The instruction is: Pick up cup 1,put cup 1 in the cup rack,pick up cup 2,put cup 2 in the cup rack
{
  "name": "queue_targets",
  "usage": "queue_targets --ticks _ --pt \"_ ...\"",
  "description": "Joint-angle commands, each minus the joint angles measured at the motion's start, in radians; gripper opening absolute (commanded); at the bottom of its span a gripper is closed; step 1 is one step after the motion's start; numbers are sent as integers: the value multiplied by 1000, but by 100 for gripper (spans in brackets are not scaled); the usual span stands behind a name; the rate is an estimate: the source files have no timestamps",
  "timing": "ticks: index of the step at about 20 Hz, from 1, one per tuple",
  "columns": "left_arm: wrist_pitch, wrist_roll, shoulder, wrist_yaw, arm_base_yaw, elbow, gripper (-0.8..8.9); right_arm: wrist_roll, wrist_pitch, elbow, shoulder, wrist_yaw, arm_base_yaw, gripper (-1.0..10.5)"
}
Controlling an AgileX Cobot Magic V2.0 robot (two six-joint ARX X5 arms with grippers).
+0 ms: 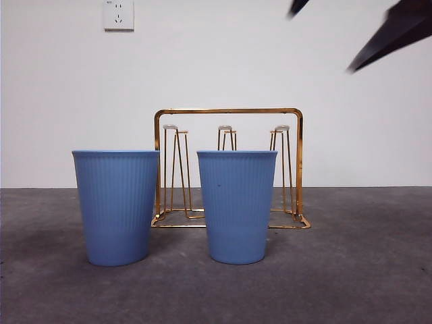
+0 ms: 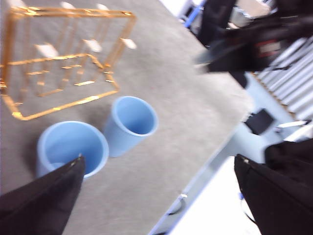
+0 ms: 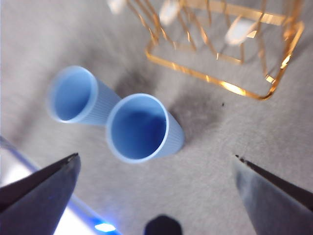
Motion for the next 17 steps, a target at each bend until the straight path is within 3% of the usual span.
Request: queue_targets --ticks 1,5,12,17 --pt "13 -14 1 24 -11 2 678 24 6 53 113 60 56 562" --pt "15 -14 7 24 -40 2 678 43 7 125 280 138 118 493" --pt "25 -14 20 23 -70 2 678 58 28 135 457 161 152 473" --pt "44 -31 25 21 -77 2 678 58 24 134 529 159 153 247"
